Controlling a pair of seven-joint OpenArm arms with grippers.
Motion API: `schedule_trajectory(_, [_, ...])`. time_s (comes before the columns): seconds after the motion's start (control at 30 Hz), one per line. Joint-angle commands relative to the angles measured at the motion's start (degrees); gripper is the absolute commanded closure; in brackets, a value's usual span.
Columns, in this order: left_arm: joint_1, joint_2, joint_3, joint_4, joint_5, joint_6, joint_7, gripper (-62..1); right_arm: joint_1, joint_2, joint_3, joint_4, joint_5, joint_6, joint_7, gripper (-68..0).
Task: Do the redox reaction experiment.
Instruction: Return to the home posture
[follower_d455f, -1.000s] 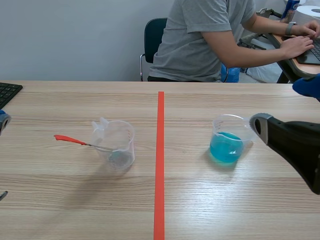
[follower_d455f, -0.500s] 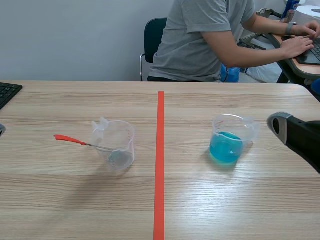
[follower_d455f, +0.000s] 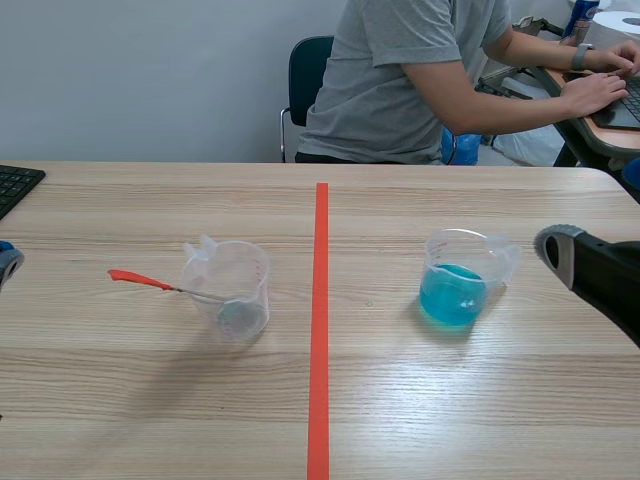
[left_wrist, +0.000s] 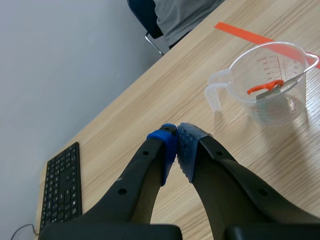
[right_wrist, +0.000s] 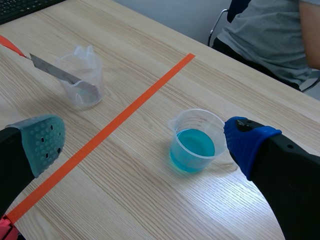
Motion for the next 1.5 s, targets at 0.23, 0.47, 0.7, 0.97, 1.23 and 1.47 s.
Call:
schedule_trajectory(0.23, [-0.5, 0.3, 0.0, 0.8, 0.8, -2.2, -1.4, -3.1, 0.7, 0.0, 0.4, 1.1, 0.6, -0.2, 0.6, -67.9])
schedule_trajectory(0.47, [-0.5, 0.3, 0.0, 0.8, 1.6, -2.3, -1.9, -25.2, 0.7, 0.0, 0.4, 1.1, 0.6, -0.2, 0.6, -67.9])
schedule_trajectory(0.7, [-0.5, 0.3, 0.0, 0.8, 0.5, -0.9, -3.2, -62.3, 0.7, 0.0, 0.4, 1.1, 0.6, -0.2, 0.6, -67.9])
schedule_trajectory(0.97, [1.3, -0.1, 0.0, 0.8, 0.5, -0.7, -5.4, -62.3, 0.7, 0.0, 0.4, 1.1, 0.6, -0.2, 0.5, -67.9])
schedule_trajectory(1.23, [5.1, -0.7, -1.5, 0.8, 0.5, -0.7, -12.3, -62.3, 0.7, 0.0, 0.4, 1.1, 0.6, -0.2, 0.4, -67.9])
schedule_trajectory(1.47, [3.9, -0.7, -3.3, 0.8, 0.0, -1.1, -11.7, -62.3, 0.7, 0.0, 0.4, 1.1, 0.6, -0.2, 0.4, -67.9])
